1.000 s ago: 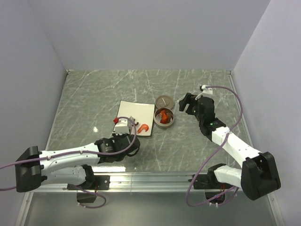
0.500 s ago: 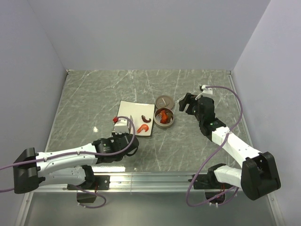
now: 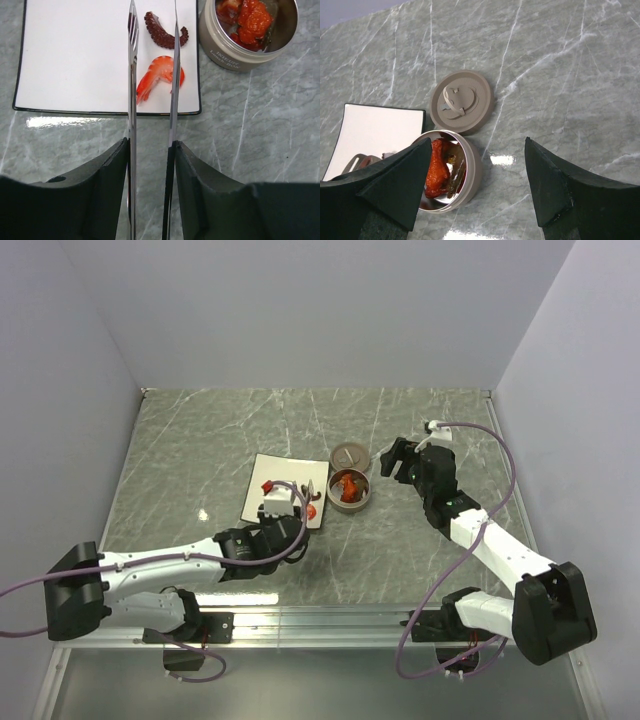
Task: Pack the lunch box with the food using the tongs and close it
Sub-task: Pick up the food using the clamp
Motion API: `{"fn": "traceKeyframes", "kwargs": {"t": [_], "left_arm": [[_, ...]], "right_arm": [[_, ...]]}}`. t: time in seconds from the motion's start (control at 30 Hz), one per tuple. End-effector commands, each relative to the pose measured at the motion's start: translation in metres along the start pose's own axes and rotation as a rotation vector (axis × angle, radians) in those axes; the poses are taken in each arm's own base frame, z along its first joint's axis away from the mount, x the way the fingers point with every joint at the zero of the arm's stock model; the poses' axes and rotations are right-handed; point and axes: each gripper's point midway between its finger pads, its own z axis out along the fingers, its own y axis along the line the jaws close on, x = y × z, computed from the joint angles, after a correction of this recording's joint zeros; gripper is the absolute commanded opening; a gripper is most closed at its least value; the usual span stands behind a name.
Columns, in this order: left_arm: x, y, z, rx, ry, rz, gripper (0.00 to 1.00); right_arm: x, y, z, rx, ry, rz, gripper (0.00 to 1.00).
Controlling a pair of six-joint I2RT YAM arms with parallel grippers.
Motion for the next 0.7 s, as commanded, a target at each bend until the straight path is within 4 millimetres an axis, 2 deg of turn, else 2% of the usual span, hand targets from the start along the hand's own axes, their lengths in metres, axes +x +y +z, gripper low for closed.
{"fn": "traceKeyframes", "kwargs": {"t": [0.0, 0.33, 0.57, 0.67], "left_arm": [[-0.025, -0.022, 0.0, 0.066, -0.045, -0.039, 0.47], [-0.016, -0.012, 0.016, -0.03, -0.001, -0.003, 0.39], [-0.013, -0.017, 0.025, -0.06, 0.021, 0.047, 0.35], [-0.011, -0.013, 0.026, -0.088, 0.029, 0.061, 0.34]], "right_arm": [[-0.012, 0.004, 0.002, -0.013, -0.038, 0.006, 0.82], [-0.011, 0.003, 0.005, -0.008, -0.032, 0.004, 0.82], [-0.012, 0.002, 0.006, -0.004, -0.033, 0.004, 0.82], [-0.013, 0.003, 0.005, -0.006, -0.037, 0.006, 0.82]]}}
